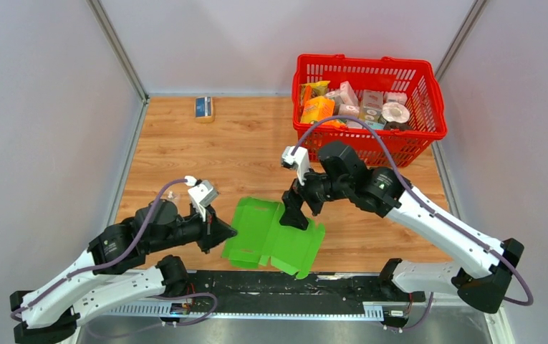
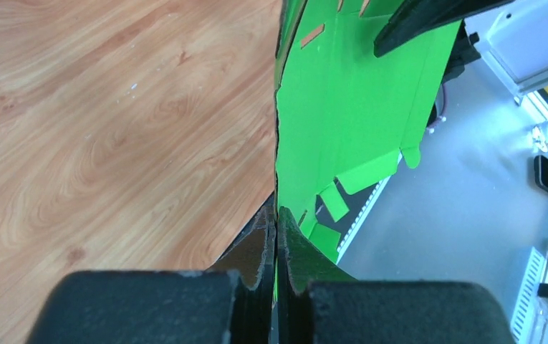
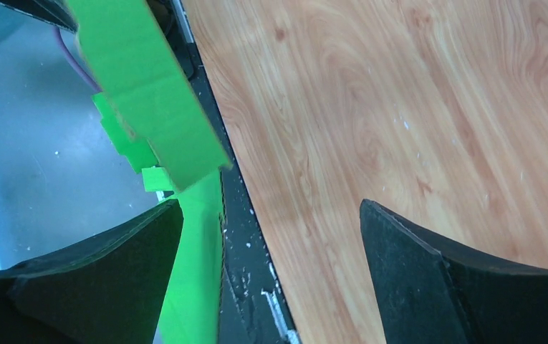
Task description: Fold the paper box
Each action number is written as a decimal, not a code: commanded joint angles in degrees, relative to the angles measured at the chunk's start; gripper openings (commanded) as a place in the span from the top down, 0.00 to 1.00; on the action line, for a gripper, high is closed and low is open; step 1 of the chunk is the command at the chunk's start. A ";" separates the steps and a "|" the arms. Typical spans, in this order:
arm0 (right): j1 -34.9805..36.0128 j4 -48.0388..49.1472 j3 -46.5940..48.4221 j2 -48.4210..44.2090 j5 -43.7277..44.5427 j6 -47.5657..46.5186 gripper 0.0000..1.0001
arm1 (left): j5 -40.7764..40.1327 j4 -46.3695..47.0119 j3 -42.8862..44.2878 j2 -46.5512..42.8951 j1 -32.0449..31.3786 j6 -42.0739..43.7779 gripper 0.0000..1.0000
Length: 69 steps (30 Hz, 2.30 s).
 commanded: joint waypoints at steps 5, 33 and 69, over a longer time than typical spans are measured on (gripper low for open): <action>1.69 5.53 8.95 5.21 -6.44 -8.73 0.05 | 3.83 -9.36 2.73 0.16 -0.11 2.19 1.00; 4.59 20.90 -4.74 -0.66 4.93 2.85 1.00 | -15.04 -9.71 9.15 -1.85 -0.20 -9.82 0.36; 4.50 30.66 -18.47 -38.64 16.48 27.48 1.00 | -9.43 37.77 -3.25 10.89 1.82 -9.14 0.29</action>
